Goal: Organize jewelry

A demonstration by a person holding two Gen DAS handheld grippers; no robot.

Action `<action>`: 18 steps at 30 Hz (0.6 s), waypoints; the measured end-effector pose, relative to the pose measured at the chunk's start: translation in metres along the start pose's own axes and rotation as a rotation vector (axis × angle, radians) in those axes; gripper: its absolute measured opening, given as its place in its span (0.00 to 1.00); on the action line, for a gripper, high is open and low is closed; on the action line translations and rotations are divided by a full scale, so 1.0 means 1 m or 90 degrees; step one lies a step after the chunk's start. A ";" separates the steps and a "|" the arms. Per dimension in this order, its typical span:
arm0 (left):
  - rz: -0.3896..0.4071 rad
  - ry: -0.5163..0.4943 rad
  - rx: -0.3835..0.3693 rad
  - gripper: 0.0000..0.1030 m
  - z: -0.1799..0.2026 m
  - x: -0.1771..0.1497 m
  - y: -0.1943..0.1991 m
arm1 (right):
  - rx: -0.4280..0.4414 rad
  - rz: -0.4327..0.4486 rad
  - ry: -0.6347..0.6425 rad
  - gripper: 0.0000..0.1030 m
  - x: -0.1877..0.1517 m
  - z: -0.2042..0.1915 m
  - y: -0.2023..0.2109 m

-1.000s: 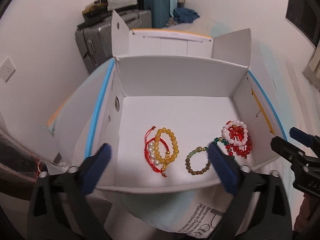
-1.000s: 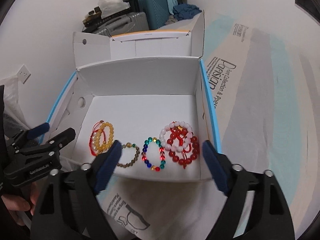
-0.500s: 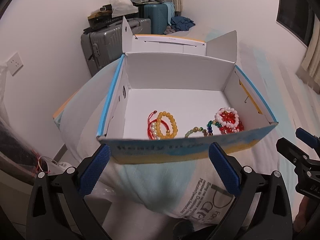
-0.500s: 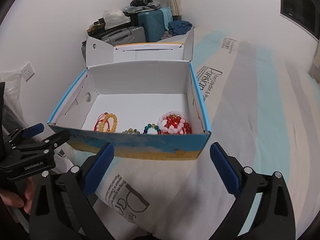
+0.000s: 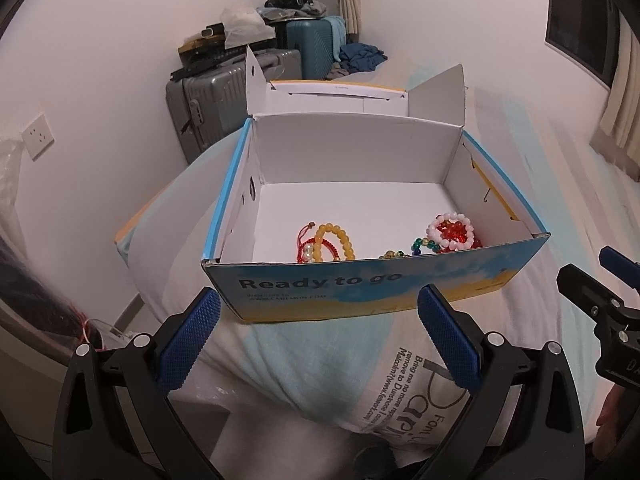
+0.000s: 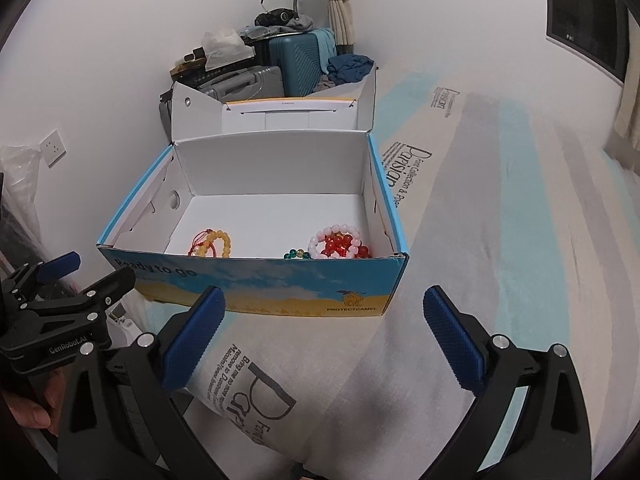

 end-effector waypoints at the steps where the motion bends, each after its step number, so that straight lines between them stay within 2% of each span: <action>1: 0.000 0.000 0.001 0.94 0.000 0.000 0.000 | -0.001 0.000 0.001 0.93 0.000 0.000 0.000; 18: -0.004 0.008 -0.013 0.94 0.002 0.000 -0.004 | -0.005 -0.003 0.002 0.93 0.000 0.005 -0.002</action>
Point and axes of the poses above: each gripper's, at about its wrist camera, not at the fingertips, and y roughly against the way its jaws point, z to its right, x to its top, the point moved 8 cm from there along -y, roughly the way its jaws point, and after that the axes turned 10 degrees about -y, right-handed, at the moved point
